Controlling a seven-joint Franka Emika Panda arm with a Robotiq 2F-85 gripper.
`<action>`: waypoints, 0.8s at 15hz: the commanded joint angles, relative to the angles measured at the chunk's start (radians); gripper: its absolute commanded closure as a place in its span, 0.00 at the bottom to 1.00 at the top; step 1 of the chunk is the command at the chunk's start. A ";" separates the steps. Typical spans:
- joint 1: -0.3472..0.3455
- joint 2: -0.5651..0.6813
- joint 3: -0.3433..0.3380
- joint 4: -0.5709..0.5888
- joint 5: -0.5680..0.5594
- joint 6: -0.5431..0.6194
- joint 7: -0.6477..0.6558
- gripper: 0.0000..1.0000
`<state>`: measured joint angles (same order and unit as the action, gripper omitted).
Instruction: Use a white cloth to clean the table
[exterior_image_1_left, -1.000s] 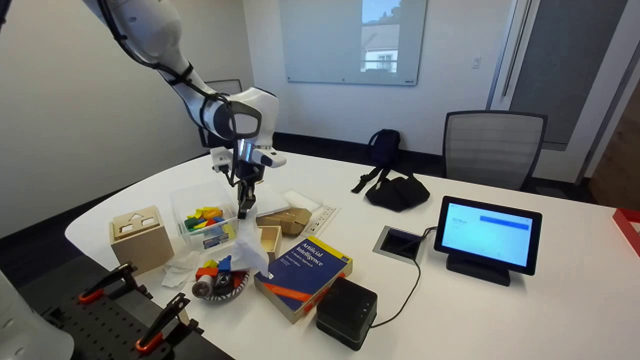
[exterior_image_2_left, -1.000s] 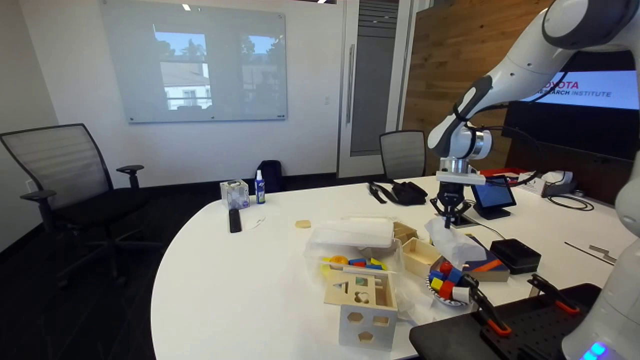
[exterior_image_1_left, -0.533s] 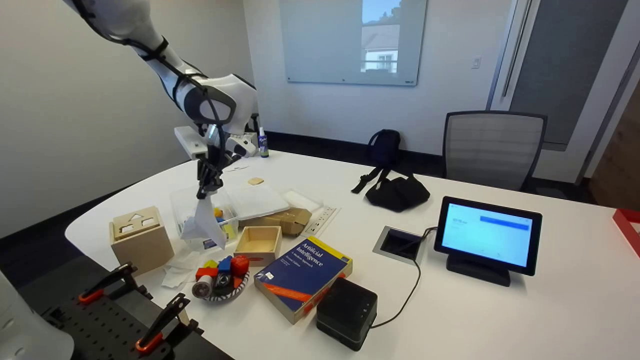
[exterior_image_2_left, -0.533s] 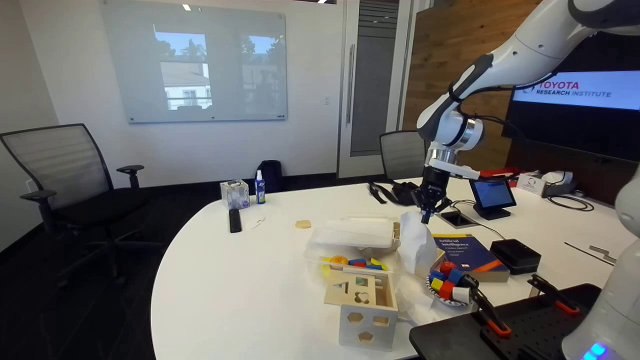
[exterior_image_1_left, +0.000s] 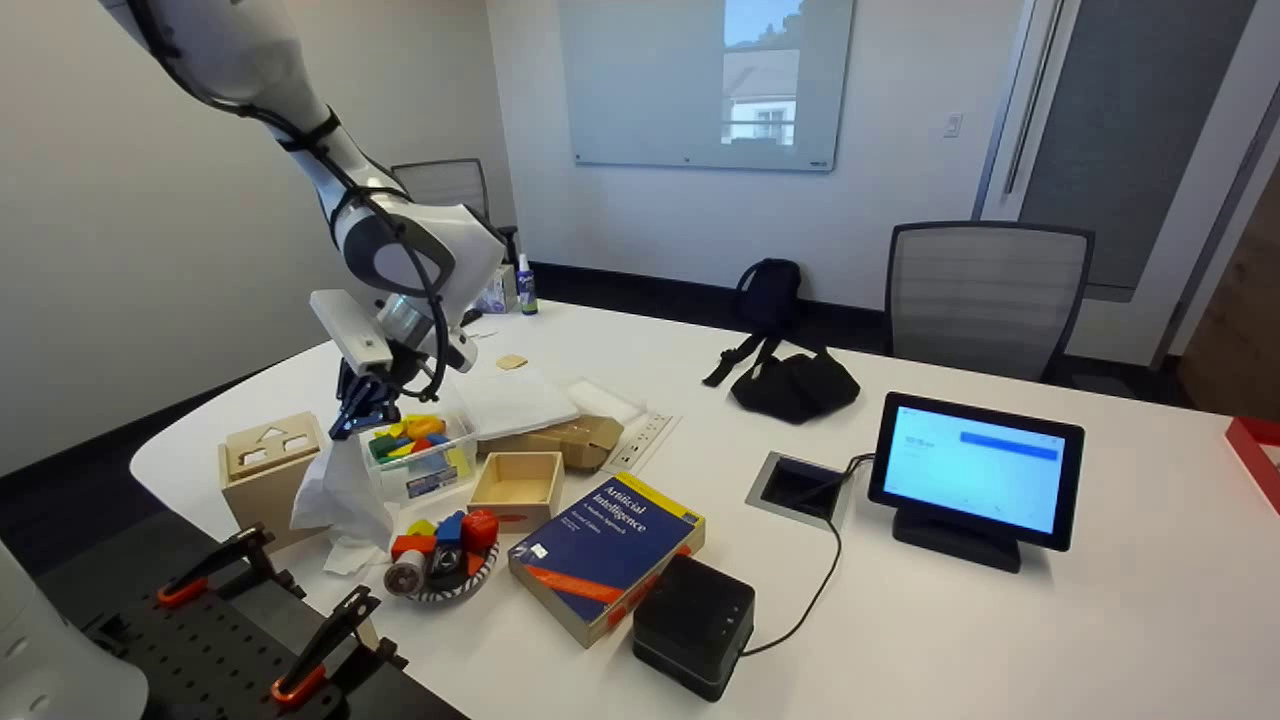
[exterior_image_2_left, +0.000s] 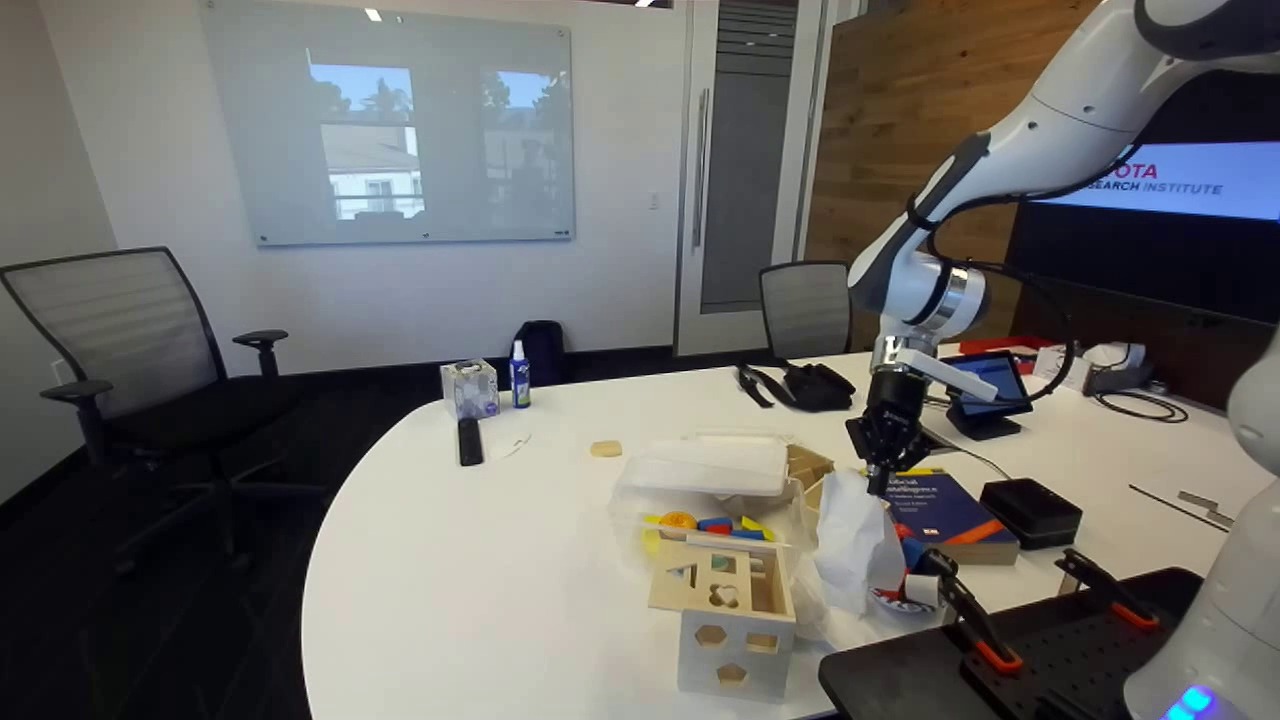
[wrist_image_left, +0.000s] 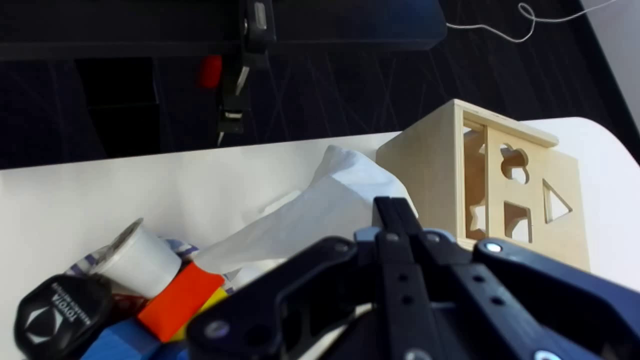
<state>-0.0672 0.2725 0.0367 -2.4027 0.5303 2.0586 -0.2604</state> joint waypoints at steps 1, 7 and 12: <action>-0.020 0.042 0.012 -0.016 0.034 0.004 -0.126 1.00; -0.015 0.196 0.028 0.069 -0.013 0.037 -0.159 1.00; -0.001 0.305 0.060 0.169 -0.071 0.055 -0.135 1.00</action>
<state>-0.0744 0.5225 0.0753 -2.2928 0.4942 2.0989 -0.4110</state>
